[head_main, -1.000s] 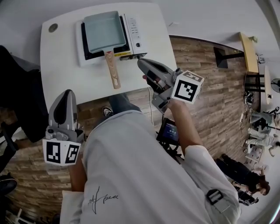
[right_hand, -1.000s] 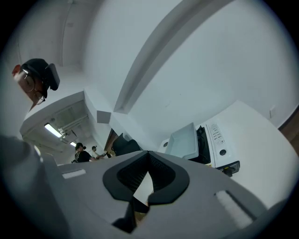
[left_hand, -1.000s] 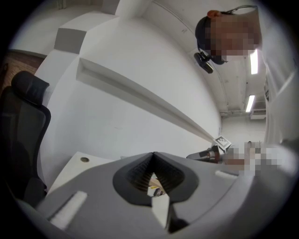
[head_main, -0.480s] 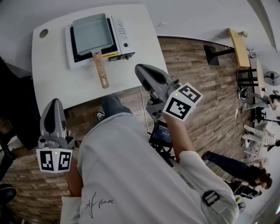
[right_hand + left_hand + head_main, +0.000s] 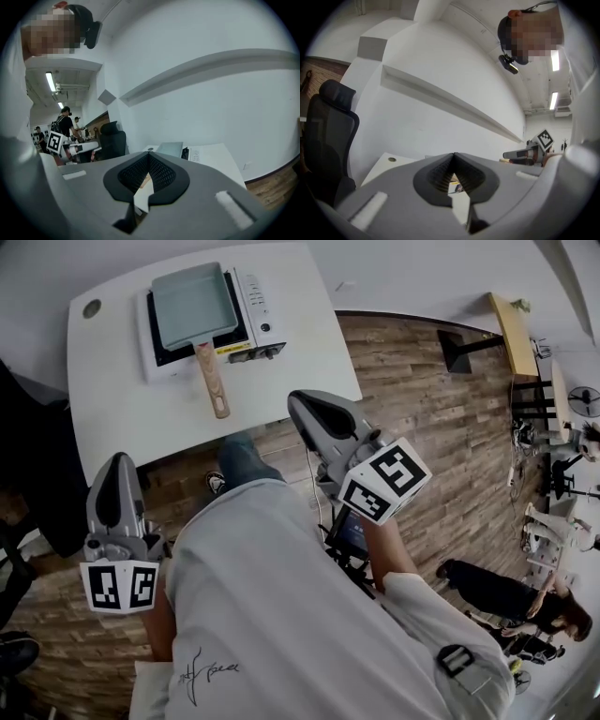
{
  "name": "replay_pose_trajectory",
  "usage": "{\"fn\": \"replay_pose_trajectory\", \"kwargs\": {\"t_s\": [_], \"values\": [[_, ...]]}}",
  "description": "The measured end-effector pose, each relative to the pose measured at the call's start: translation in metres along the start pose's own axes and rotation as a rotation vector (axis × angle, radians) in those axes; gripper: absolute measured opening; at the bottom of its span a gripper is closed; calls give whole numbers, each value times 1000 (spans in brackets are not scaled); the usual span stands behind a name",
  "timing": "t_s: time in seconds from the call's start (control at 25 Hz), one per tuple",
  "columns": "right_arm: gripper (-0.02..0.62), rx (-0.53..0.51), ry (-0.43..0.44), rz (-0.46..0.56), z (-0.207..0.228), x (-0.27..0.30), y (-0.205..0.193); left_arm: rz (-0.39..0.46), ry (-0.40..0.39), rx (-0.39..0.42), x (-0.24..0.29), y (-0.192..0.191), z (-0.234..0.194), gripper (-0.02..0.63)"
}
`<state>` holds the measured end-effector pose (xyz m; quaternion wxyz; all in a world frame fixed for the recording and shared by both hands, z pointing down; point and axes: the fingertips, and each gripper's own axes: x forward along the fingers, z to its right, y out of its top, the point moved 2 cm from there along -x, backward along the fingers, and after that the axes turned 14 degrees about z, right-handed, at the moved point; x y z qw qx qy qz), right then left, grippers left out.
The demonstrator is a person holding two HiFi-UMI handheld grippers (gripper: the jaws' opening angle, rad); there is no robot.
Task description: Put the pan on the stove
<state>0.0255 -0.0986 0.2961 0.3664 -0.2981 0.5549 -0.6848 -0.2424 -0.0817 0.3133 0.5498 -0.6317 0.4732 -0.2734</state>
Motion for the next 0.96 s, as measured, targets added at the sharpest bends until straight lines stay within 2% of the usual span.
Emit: {"fn": "replay_pose_trajectory", "kwargs": {"t_s": [0.28,0.68,0.96], "values": [[-2,-32,26,-19,-14,8,-11,-38,43,75,0,-5,-6,54],[-2,-119,64,-80,-36,17,-24,-36,32,24,1,-12,-10,52],[-2,-54,8,-153,-28,24,-47,-44,74,12,2,-23,-14,35]]}}
